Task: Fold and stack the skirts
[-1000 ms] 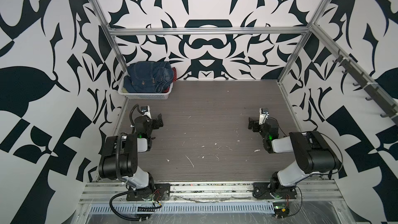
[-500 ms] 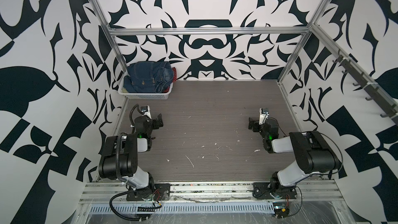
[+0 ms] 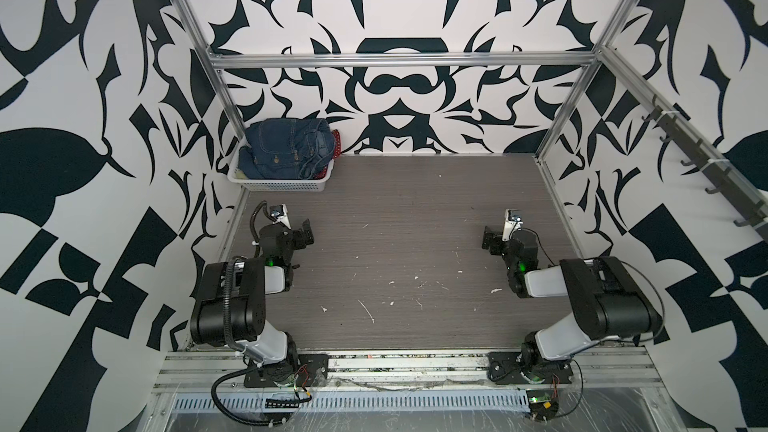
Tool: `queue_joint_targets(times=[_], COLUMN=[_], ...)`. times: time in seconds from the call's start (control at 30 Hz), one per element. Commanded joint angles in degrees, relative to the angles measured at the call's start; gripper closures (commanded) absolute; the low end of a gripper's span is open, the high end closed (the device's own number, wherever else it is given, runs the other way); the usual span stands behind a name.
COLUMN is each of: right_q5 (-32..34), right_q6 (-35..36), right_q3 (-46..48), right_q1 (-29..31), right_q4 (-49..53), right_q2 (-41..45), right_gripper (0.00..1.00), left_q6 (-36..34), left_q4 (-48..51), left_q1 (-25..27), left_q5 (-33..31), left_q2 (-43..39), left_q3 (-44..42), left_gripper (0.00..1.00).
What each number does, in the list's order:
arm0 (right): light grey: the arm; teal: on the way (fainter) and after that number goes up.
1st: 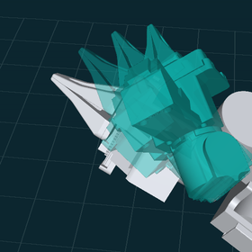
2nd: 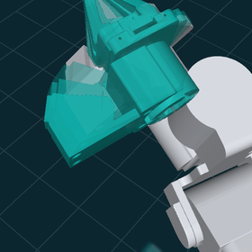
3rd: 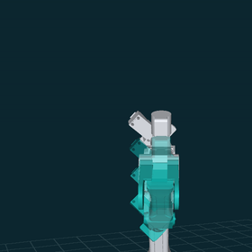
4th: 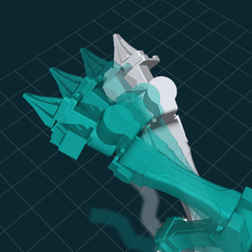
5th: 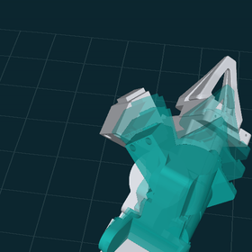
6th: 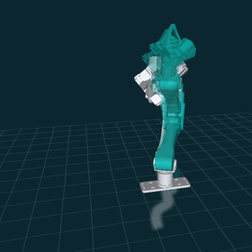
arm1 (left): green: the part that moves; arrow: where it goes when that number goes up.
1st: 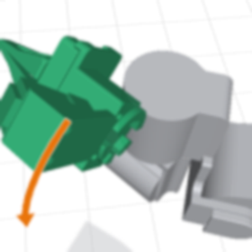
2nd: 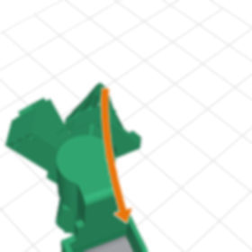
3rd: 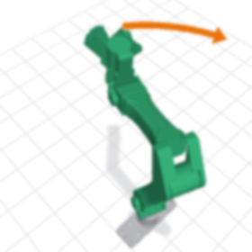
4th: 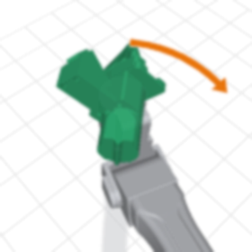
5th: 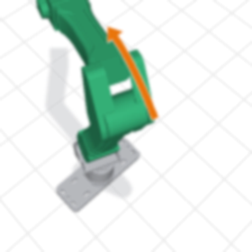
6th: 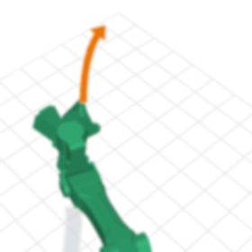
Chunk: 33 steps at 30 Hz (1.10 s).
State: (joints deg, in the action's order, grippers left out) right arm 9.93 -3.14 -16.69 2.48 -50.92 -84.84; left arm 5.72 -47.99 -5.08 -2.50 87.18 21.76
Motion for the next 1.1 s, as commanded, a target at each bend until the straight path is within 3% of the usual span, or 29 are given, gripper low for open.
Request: queue_joint_targets(times=[0.0,0.07,0.17,0.23,0.27,0.33,0.43,0.57,0.77,1.07], right_q5=[3.2,-2.8,-9.4,-24.1,-24.6,-14.5,-6.7,-9.5,-9.9,-9.8], right_q6=[-2.2,-10.9,-29.2,-25.5,-23.0,-15.8,-8.1,-11.5,-11.5,-10.0], right_q3=[-2.9,-5.6,-6.8,-12.1,-17.6,-27.7,-36.3,-46.2,-56.6,-54.5], right_q1=[0.4,0.4,0.0,1.2,3.8,12.1,19.8,20.4,23.5,24.9], right_q4=[9.5,17.1,14.3,16.0,23.8,38.7,44.7,51.0,62.4,64.3], right_q2=[13.6,21.9,23.7,20.7,18.8,14.8,7.2,-2.1,-9.9,-8.8], right_gripper=[0.02,0.01,0.0,0.0,0.0,0.03,0.04,0.12,0.16,0.19], left_q6=[0.5,5.8,11.2,13.6,14.5,16.3,13.9,13.0,10.7,8.1], left_q4=[15.0,25.5,32.5,36.5,38.8,46.4,57.0,65.8,72.0,71.9], left_q1=[3.6,3.9,4.0,4.0,4.1,4.0,4.1,4.3,4.6,4.7], left_q5=[-9.2,-8.5,-5.7,-4.5,-3.9,-2.9,3.3,1.4,-1.1,0.5], left_q2=[-14.6,-24.1,-28.1,-25.6,-23.1,-16.9,-4.4,9.3,21.1,30.7], left_q3=[4.7,9.0,15.0,19.5,22.7,31.0,44.8,59.5,73.1,83.0], left_gripper=[0.0,0.0,0.01,0.01,0.01,0.01,0.01,0.01,0.01,0.0])
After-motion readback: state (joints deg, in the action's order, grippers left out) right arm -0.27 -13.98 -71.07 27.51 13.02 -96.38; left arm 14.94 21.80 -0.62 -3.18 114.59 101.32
